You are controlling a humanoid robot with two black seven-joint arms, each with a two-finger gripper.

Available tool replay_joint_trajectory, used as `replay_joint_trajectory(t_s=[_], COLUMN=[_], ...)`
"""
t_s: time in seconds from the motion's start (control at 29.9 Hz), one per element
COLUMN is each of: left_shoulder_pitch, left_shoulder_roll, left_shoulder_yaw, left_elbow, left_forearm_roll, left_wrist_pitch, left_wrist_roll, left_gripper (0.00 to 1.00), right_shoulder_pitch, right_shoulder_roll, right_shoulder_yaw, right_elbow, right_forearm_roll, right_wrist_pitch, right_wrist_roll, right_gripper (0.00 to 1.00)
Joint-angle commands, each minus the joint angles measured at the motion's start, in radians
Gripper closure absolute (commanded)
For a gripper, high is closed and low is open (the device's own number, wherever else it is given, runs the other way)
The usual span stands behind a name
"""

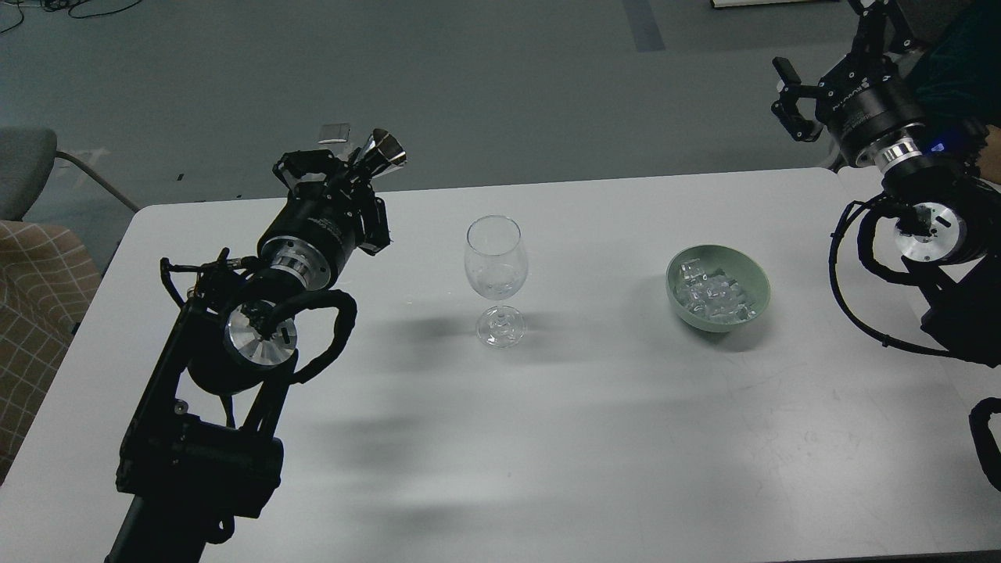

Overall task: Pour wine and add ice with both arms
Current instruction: 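Rotate the jigger upright and lower it back to the table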

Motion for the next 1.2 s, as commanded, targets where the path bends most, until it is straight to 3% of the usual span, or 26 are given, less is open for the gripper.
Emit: replay_joint_trajectory(t_s=[0.0, 0.13, 0.27, 0.37, 0.67, 1.17], left_shoulder_pitch=[0.027, 0.090, 0.184, 0.205, 0.216, 0.216], left_shoulder_roll=[0.002, 0.002, 0.002, 0.002, 0.002, 0.002], left_shoulder_yaw=[-0.098, -0.158, -0.192, -0.194, -0.215, -0.215], left_elbow=[0.004, 0.012, 0.065, 0.116, 0.303, 0.381], left_forearm_roll=[-0.192, -0.291, -0.306, -0.308, -0.305, -0.300], left_wrist_pitch=[-0.056, -0.167, -0.352, -0.409, -0.488, -0.511], left_wrist_roll=[-0.006, -0.006, -0.008, -0.011, -0.042, -0.049], left_gripper=[0.87, 0.85, 0.74, 0.70, 0.64, 0.57], right_shoulder_pitch=[0.000, 0.000, 0.000, 0.000, 0.000, -0.005], right_shoulder_roll=[0.000, 0.000, 0.000, 0.000, 0.000, 0.000], right_shoulder_yaw=[0.000, 0.000, 0.000, 0.000, 0.000, 0.000], right_elbow=[-0.001, -0.001, -0.001, -0.001, -0.001, -0.001], right_forearm_roll=[0.000, 0.000, 0.000, 0.000, 0.000, 0.000], right_wrist_pitch=[0.000, 0.000, 0.000, 0.000, 0.000, 0.000], right_wrist_roll=[0.000, 0.000, 0.000, 0.000, 0.000, 0.000], right_gripper=[0.00, 0.00, 0.00, 0.00, 0.00, 0.00])
